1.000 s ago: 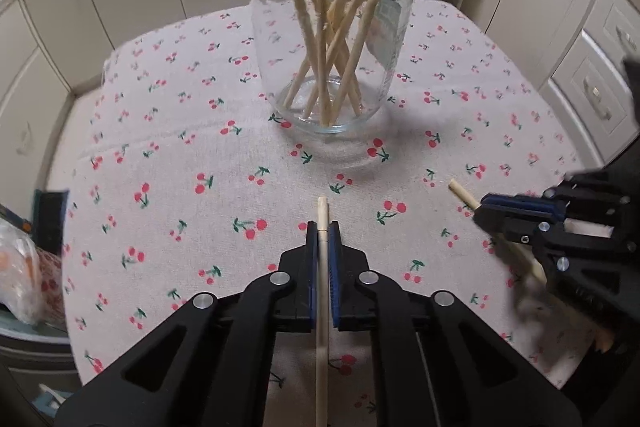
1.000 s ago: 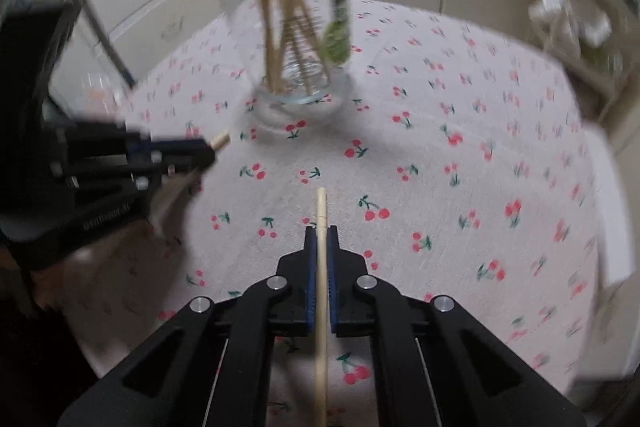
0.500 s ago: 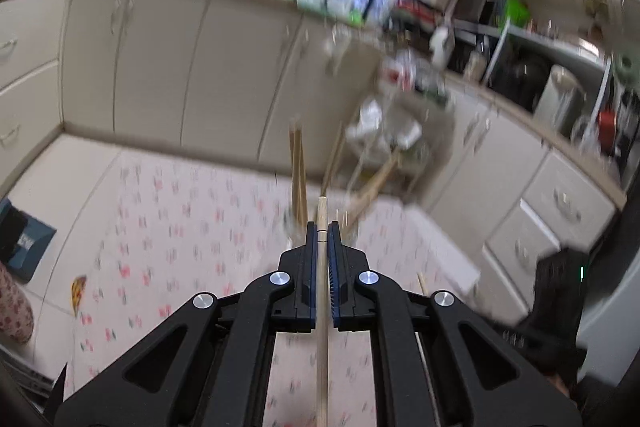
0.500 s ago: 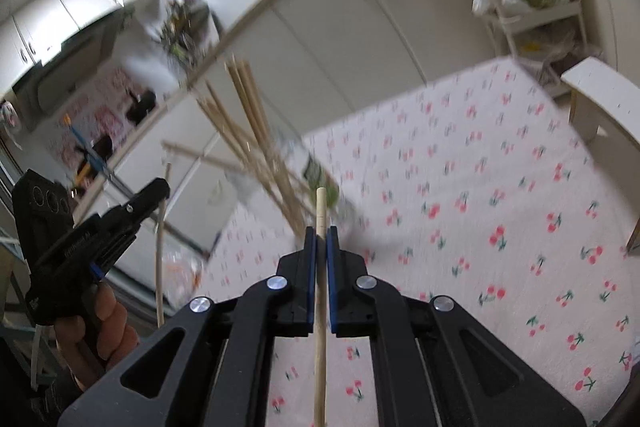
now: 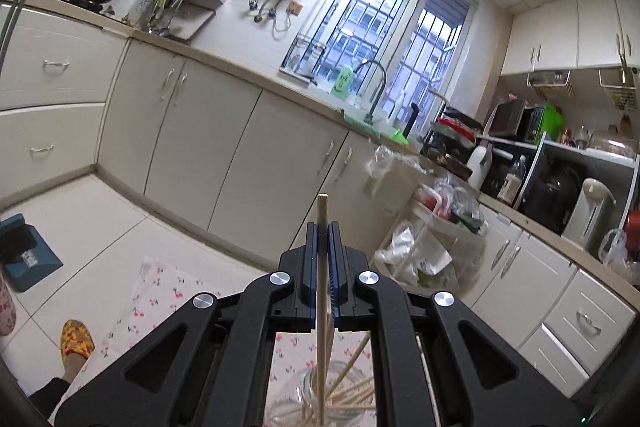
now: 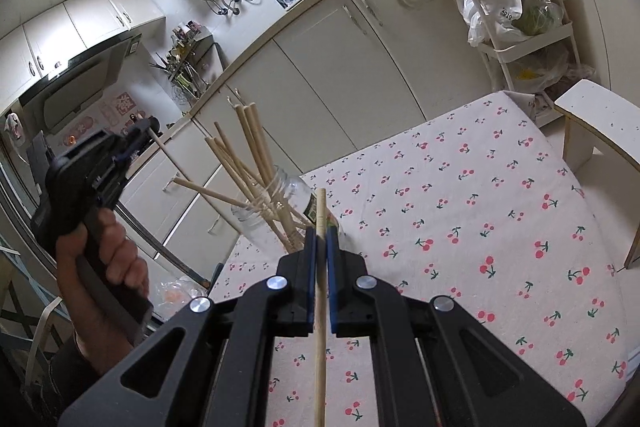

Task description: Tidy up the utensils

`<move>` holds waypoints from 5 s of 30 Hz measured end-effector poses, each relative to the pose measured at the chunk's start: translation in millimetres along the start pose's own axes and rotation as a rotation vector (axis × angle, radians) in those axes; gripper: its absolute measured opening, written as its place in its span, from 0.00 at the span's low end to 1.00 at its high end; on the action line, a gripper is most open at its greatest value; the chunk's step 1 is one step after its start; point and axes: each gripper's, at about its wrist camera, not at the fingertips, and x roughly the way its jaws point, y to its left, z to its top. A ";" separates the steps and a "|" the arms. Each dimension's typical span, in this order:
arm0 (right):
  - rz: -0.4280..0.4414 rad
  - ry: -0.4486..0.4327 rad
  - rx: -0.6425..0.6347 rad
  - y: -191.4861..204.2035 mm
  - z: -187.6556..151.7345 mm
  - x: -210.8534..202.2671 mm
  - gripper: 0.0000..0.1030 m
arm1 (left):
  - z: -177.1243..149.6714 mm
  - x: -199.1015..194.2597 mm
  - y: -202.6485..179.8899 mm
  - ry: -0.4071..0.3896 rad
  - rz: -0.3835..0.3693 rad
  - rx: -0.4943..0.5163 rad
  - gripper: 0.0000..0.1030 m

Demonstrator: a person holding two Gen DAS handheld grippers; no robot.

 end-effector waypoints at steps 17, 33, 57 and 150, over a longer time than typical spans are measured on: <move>0.009 0.002 0.024 -3.7 -3.0 0.7 0.06 | 16.2 -22.9 -9.7 -0.056 -0.048 0.037 0.05; 0.001 -0.007 0.032 -8.2 -4.1 1.3 0.06 | 10.4 4.6 -12.1 -0.012 -0.038 0.093 0.05; 0.078 -0.422 0.111 37.5 72.7 -4.5 0.06 | -64.2 39.4 4.3 0.306 -0.054 0.207 0.23; -0.239 -0.120 -0.245 95.1 -21.2 -43.5 0.89 | -73.6 -116.2 7.5 0.433 0.141 0.214 0.91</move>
